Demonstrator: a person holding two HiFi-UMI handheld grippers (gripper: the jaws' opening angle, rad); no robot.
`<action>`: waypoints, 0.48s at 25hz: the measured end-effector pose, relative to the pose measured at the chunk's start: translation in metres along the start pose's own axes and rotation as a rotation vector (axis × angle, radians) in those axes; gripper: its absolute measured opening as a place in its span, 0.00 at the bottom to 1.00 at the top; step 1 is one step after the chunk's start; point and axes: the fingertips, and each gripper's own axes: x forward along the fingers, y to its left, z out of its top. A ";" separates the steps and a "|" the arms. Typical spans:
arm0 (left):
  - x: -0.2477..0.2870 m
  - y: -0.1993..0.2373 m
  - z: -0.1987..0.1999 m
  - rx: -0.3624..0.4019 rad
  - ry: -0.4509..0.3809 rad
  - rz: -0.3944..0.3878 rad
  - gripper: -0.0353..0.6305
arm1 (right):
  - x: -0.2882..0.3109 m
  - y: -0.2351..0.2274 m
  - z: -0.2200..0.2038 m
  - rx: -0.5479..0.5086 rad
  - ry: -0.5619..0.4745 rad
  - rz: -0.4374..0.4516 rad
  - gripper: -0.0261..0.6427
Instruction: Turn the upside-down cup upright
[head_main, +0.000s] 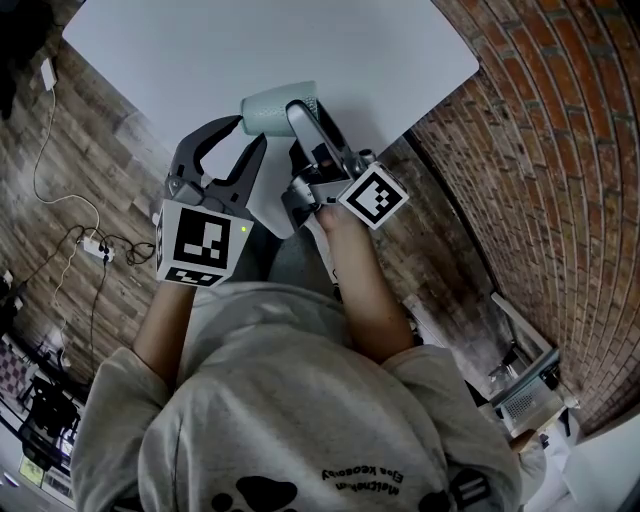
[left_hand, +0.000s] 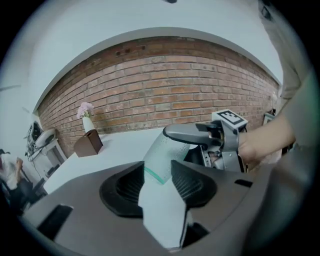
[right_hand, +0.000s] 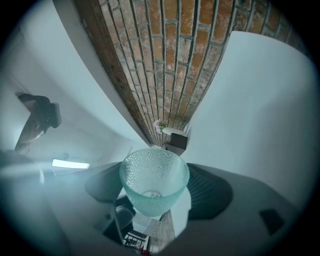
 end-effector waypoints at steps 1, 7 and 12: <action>0.002 -0.001 -0.001 0.026 0.010 -0.008 0.33 | 0.000 0.000 0.000 0.001 0.002 -0.001 0.61; 0.013 -0.003 -0.007 0.207 0.077 -0.043 0.50 | 0.000 0.001 -0.004 0.011 0.022 -0.005 0.61; 0.026 -0.008 -0.008 0.304 0.105 -0.073 0.54 | -0.001 0.003 -0.006 0.027 0.036 0.003 0.61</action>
